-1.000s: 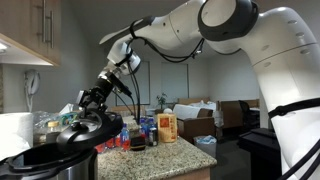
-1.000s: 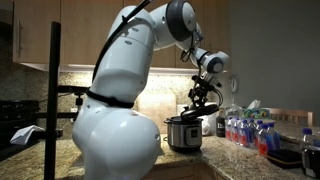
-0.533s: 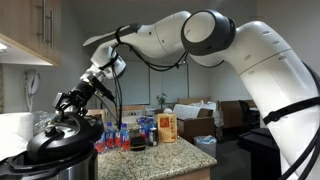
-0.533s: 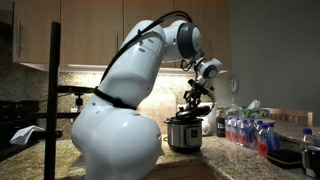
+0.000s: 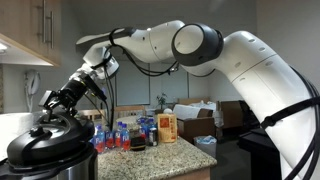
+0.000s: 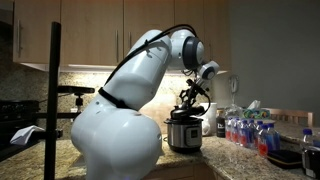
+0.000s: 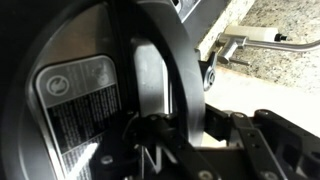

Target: Put the black lid on the rice cooker then remove it and place it on the counter.

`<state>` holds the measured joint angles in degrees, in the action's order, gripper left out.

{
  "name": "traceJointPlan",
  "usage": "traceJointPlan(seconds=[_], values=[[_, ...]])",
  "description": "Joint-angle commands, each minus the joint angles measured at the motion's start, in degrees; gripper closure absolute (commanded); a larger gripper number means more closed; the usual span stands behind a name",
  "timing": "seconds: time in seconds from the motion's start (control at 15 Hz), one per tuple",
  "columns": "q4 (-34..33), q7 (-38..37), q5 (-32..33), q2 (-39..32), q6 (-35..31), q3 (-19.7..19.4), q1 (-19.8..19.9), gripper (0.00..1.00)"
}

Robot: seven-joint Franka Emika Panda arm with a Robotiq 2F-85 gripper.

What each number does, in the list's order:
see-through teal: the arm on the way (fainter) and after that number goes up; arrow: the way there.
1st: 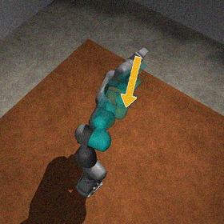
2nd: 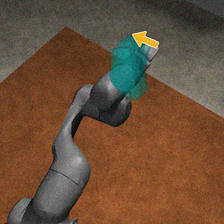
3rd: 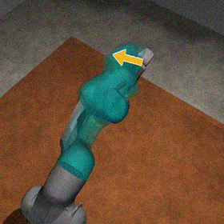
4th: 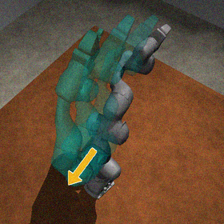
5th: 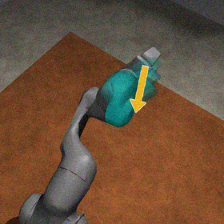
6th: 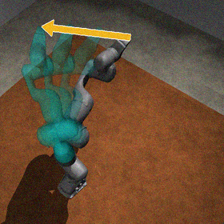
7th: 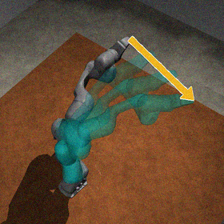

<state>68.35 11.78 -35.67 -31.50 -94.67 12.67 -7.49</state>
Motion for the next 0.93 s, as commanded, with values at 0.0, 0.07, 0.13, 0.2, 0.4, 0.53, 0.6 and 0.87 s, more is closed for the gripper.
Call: traceJointPlan(seconds=[0.0,0.07,0.13,0.2,0.4,0.53,0.6,0.87], values=[[-4.8,-1.8,0.1,-2.5,4.1,0.9,-0.3,1.00],[-5.4,-2.0,0.2,-3.3,4.7,0.9,-0.4,1.00],[-6.0,-2.3,0.1,-4.1,5.4,0.9,-0.5,1.00],[-6.5,-2.4,0.1,-4.8,6.1,0.9,-0.5,1.00],[-8.1,-2.9,0.1,-7.0,7.3,0.8,-0.5,1.00],[-9.8,-3.8,0.3,-7.9,8.1,0.7,-0.6,1.00],[-10.4,-4.2,0.4,-8.1,8.4,0.7,-0.7,1.00],[-10.3,-4.1,0.0,-7.9,9.1,0.1,-0.7,1.00]])
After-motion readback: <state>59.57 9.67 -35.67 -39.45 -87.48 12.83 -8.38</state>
